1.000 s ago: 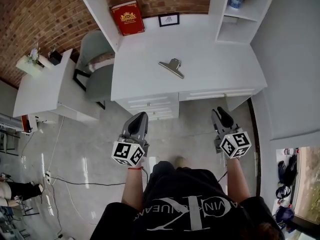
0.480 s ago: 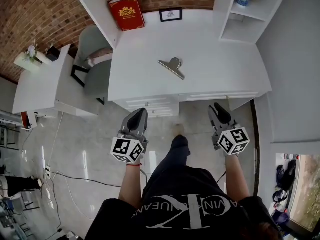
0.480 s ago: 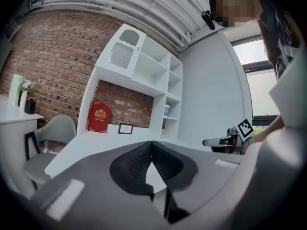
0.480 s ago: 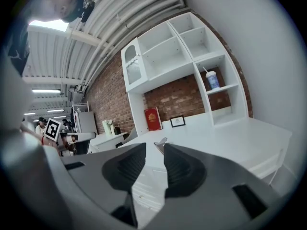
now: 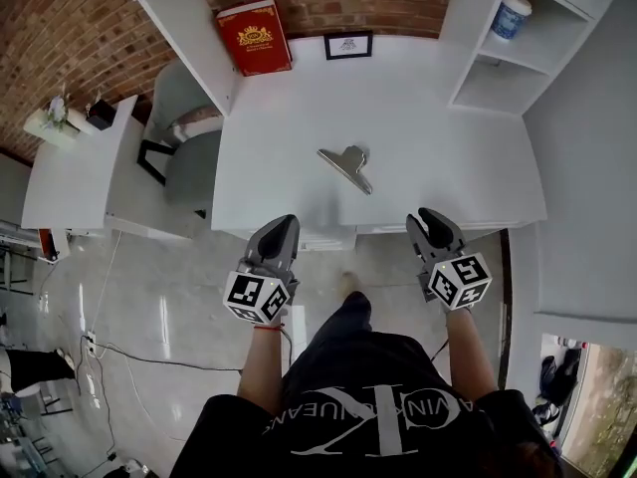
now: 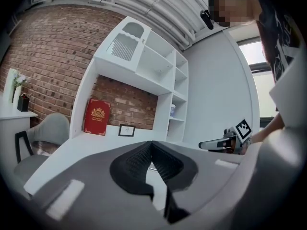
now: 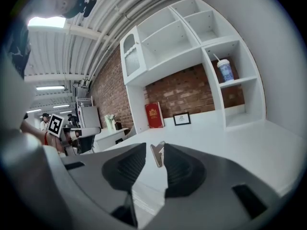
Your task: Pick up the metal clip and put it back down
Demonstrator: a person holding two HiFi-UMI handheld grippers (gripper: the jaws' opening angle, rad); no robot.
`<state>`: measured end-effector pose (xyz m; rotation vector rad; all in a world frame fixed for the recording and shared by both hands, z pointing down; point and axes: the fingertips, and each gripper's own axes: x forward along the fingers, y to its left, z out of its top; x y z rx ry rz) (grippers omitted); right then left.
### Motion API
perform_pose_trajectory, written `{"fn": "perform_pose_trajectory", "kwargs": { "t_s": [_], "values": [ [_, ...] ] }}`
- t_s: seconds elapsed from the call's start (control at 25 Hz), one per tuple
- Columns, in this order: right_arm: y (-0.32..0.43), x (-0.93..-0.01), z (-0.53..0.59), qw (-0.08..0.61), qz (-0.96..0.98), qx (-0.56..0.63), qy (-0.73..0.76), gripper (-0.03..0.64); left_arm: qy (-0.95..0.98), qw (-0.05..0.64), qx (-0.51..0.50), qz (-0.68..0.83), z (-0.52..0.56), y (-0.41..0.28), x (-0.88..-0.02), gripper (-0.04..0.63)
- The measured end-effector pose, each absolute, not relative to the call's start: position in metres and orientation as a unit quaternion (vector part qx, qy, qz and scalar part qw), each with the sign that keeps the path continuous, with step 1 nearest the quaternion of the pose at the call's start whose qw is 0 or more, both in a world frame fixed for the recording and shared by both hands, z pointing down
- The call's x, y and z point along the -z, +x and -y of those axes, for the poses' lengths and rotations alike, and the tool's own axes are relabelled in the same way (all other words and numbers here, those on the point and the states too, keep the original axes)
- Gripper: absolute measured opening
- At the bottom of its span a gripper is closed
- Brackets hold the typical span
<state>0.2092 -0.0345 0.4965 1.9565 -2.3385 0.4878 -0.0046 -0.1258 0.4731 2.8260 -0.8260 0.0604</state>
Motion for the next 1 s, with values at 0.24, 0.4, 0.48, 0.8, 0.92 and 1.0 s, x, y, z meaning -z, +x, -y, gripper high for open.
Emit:
{"fn": "perform_pose_trajectory", "kwargs": {
  "t_s": [0.24,0.4,0.48,0.8,0.92,1.0],
  "values": [
    [0.217,-0.5,0.077,0.042,0.765,-0.169,0.62,0.081,0.952,0.106,-0.02,0.287,0.163,0.006,-0.473,0.011],
    [0.219,-0.501,0.104,0.057,0.771,-0.175,0.61,0.081,0.947,0.109,-0.019,0.301,0.187,0.007,-0.476,0.011],
    [0.22,-0.501,0.118,0.068,0.775,-0.174,0.603,0.08,0.945,0.112,-0.016,0.305,0.2,0.008,-0.478,0.011],
    [0.226,-0.51,0.173,0.091,0.786,-0.187,0.583,0.08,0.94,0.118,-0.013,0.319,0.243,0.015,-0.487,0.011],
    [0.222,-0.519,0.186,0.104,0.79,-0.2,0.571,0.081,0.939,0.119,-0.015,0.323,0.246,0.013,-0.489,0.011],
    [0.218,-0.525,0.193,0.118,0.794,-0.209,0.558,0.081,0.936,0.123,-0.019,0.328,0.246,0.009,-0.493,0.011]
  ]
}}
